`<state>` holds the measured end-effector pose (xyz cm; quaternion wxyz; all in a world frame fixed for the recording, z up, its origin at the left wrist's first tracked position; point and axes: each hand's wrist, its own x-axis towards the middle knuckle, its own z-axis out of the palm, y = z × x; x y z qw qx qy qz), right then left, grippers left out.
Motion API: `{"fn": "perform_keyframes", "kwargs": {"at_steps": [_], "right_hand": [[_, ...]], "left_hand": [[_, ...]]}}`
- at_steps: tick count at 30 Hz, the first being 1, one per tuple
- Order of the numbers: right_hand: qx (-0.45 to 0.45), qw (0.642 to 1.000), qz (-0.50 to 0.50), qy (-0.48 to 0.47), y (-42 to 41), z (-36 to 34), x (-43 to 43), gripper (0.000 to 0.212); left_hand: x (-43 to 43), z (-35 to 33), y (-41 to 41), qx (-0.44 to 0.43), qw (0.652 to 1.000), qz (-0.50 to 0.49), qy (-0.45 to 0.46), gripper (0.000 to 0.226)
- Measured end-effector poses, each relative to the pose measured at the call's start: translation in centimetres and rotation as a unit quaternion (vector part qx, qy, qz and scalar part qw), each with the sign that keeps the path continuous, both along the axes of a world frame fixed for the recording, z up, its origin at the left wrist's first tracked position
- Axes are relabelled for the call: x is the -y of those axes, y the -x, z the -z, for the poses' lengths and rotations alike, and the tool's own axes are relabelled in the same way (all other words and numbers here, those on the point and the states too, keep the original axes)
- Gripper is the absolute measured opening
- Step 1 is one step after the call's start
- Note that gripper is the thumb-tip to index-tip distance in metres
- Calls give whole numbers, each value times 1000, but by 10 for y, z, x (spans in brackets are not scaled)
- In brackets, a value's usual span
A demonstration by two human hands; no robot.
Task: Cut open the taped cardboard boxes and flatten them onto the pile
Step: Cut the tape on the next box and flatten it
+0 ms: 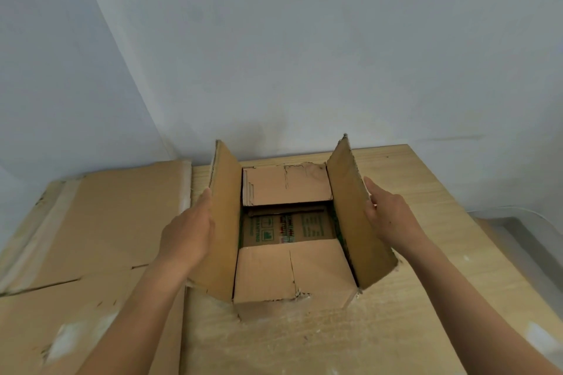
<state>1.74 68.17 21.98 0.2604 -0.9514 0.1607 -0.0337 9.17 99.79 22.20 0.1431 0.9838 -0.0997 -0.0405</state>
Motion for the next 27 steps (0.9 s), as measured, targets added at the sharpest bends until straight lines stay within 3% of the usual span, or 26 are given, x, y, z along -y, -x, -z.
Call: {"fn": "perform_keyframes", "kwargs": {"at_steps": [4,8,10,14,22,27], "right_hand": [[-42,998,20,43,4,2,15,49],[-102,972,54,205,11,16,16,53],[-129,961,40,240,7,28,18,56],[-169,970,-11,177,-3,57,8,51],[-179,984,-4,24,-21,91,-11,71],[-148,988,26,45,-37,93,-9,70]], "left_hand": [[-3,10,-3,-13,982,6,-190,58],[7,33,2,-6,977,57,-206,51],[12,45,1,-8,977,83,-199,53],[20,72,-4,-76,981,111,-141,59],[18,97,-11,-126,987,96,1,72],[26,96,-28,-89,993,75,-28,78]]}}
